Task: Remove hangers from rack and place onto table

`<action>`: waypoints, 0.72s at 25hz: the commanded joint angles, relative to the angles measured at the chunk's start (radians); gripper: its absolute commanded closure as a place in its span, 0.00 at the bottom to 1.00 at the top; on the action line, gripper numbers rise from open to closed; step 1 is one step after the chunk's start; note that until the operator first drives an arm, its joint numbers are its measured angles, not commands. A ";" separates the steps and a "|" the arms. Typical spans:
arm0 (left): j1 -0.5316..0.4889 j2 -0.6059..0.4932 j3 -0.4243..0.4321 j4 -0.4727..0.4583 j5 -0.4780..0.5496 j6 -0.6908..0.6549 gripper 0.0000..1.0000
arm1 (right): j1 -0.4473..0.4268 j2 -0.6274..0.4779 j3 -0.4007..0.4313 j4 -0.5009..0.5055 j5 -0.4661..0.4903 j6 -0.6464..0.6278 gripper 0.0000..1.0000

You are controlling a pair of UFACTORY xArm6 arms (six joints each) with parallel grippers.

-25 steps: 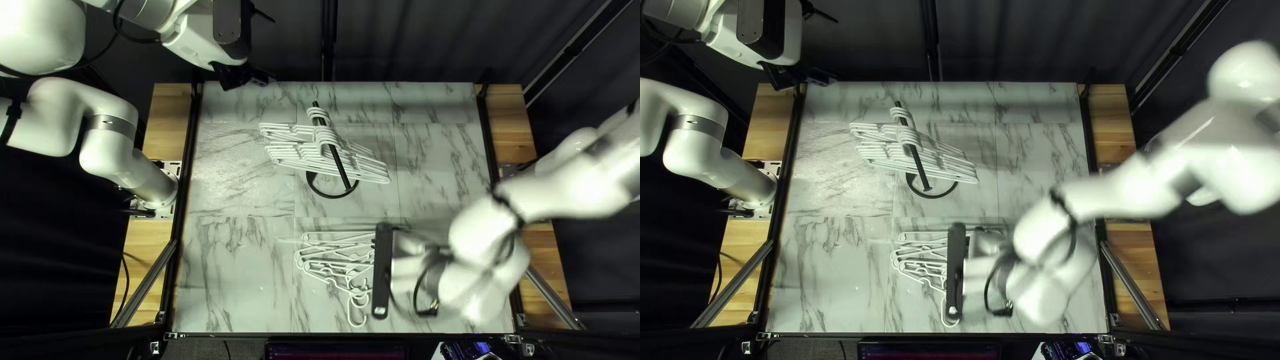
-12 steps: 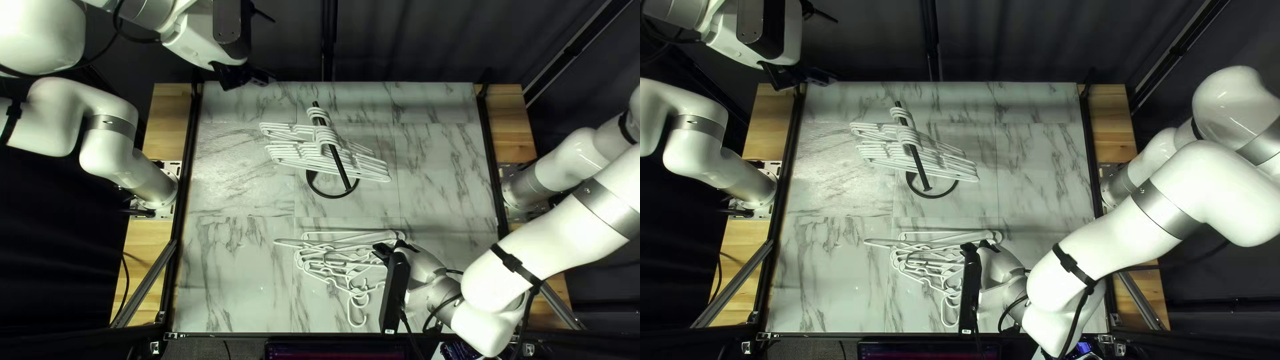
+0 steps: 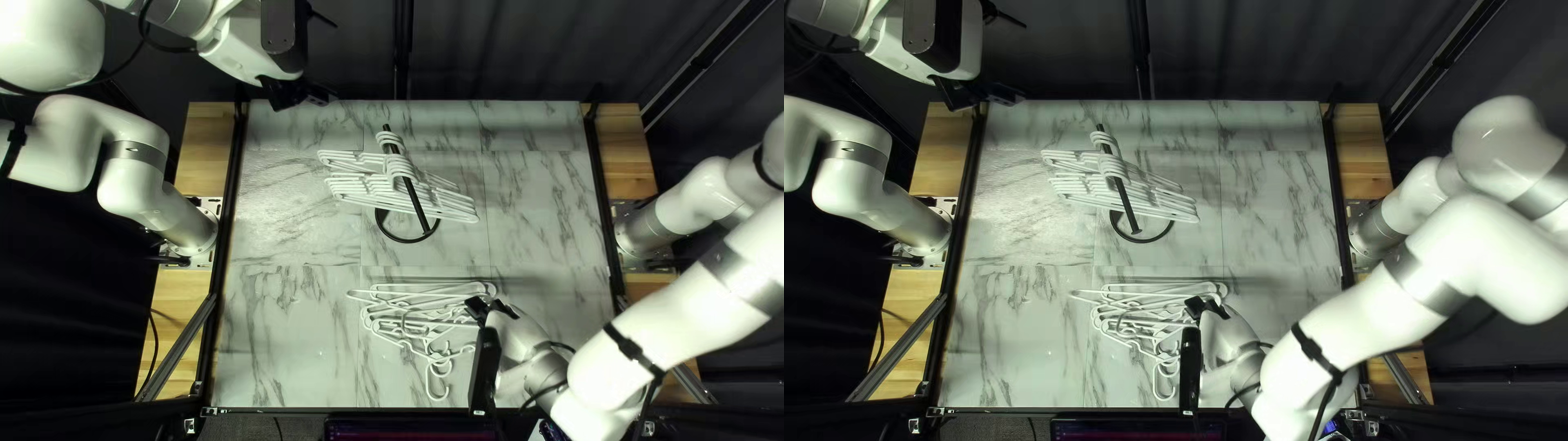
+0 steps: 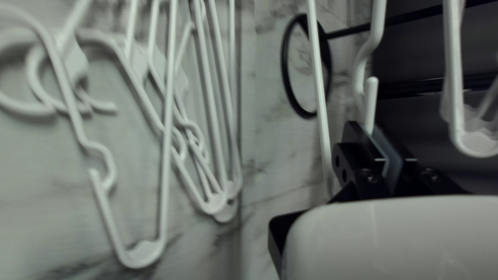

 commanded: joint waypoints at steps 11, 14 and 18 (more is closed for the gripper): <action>0.000 0.000 0.000 0.000 0.000 0.000 0.00 | -0.008 0.007 0.047 -0.046 -0.099 -0.145 1.00; 0.000 0.000 0.000 0.000 0.000 0.000 0.00 | -0.008 0.007 0.047 -0.046 -0.099 -0.145 1.00; 0.000 0.000 0.000 0.000 0.000 0.000 0.00 | 0.009 0.013 0.083 -0.105 -0.109 -0.077 1.00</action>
